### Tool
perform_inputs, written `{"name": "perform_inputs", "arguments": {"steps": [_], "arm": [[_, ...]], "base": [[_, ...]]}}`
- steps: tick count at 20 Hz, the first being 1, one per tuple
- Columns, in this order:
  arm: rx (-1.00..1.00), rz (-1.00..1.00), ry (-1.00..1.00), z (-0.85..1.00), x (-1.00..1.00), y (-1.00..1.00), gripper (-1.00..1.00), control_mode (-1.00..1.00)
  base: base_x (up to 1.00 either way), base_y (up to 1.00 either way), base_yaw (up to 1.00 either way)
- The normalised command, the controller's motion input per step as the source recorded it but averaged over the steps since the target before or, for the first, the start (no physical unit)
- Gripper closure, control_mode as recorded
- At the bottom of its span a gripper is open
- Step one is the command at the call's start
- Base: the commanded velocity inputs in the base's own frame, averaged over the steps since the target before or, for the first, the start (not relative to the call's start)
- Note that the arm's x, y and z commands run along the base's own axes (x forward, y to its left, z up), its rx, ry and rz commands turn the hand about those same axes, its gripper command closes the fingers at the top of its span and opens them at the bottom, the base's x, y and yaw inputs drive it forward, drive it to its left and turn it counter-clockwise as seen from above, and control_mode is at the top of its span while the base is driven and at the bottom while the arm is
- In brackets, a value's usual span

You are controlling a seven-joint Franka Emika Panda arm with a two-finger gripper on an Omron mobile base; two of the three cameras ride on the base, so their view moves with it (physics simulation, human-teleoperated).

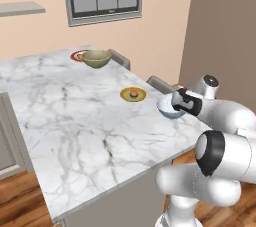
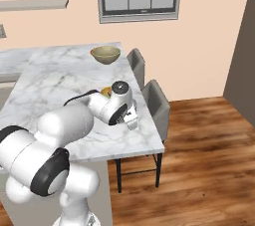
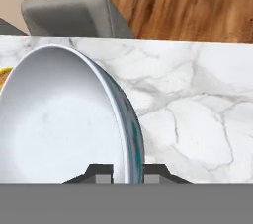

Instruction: Take the smaller bowl and place it next to the appetizer plate on the dining counter , and place the larger bowl next to the plate with cooked food.

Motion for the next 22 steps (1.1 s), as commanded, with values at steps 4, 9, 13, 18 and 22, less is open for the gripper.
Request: {"name": "perform_inputs", "arguments": {"steps": [4,9,13,18,22], "arm": [[0.18,0.34,-0.26,0.04,0.28,-0.18,1.00,-1.00],[0.01,0.11,0.10,0.25,0.44,0.24,1.00,-1.00],[0.00,0.00,0.17,0.57,0.53,0.24,1.00,-1.00],[0.00,0.00,0.02,0.06,0.47,0.29,1.00,-1.00],[0.00,0.00,0.00,-0.02,0.52,0.24,1.00,-1.00]], "base": [[0.00,0.00,0.00],[0.00,0.00,0.00],[0.00,0.00,0.00],[0.00,0.00,0.00],[0.00,0.00,0.00]]}}
